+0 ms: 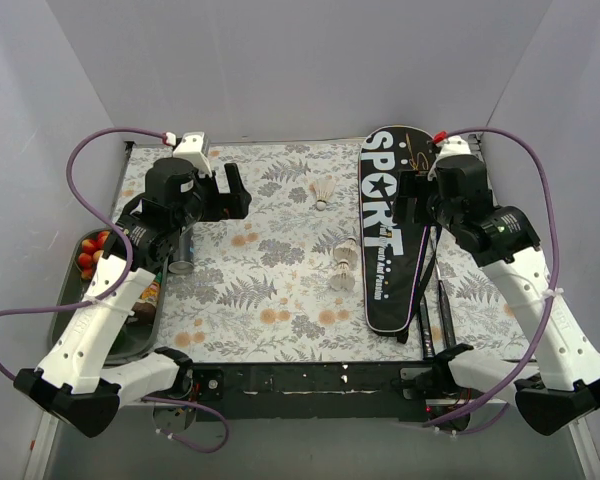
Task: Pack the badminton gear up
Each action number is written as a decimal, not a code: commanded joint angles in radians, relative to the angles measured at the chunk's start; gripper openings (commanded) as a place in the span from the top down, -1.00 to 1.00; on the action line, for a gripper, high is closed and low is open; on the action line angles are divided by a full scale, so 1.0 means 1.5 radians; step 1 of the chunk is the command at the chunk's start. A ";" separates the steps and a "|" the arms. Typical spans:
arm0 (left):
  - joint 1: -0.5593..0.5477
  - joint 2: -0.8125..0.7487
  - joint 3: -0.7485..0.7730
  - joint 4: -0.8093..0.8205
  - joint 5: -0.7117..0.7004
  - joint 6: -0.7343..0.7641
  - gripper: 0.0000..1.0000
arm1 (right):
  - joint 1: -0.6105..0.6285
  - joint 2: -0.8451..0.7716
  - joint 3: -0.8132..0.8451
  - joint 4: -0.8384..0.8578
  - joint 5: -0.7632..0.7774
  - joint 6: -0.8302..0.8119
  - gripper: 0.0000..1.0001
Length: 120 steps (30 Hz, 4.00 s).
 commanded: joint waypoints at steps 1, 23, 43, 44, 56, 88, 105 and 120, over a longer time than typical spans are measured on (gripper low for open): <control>0.000 -0.024 0.018 0.016 -0.025 -0.010 -0.96 | 0.004 -0.047 -0.032 0.066 -0.025 -0.005 -0.96; 0.247 0.170 -0.061 0.194 -0.027 0.067 -0.96 | 0.004 -0.074 -0.147 0.119 -0.224 -0.021 -0.97; 0.350 0.455 0.039 0.321 0.004 0.135 -0.96 | 0.010 -0.111 -0.240 0.163 -0.312 -0.010 -0.96; 0.351 0.462 0.046 0.328 0.010 0.148 -0.96 | 0.011 -0.111 -0.241 0.163 -0.314 -0.011 -0.96; 0.349 0.596 0.144 0.364 -0.018 0.220 -0.96 | 0.018 -0.117 -0.257 0.138 -0.326 -0.018 -0.96; 0.312 0.664 0.049 0.470 -0.021 0.247 0.41 | 0.051 -0.105 -0.301 0.153 -0.315 0.009 -0.96; 0.141 0.330 -0.053 0.344 0.358 0.320 1.00 | 0.052 -0.152 -0.212 0.050 -0.351 -0.071 -0.96; -0.031 0.061 -0.291 0.261 0.516 0.343 0.83 | 0.053 -0.188 -0.142 -0.001 -0.562 -0.101 -0.86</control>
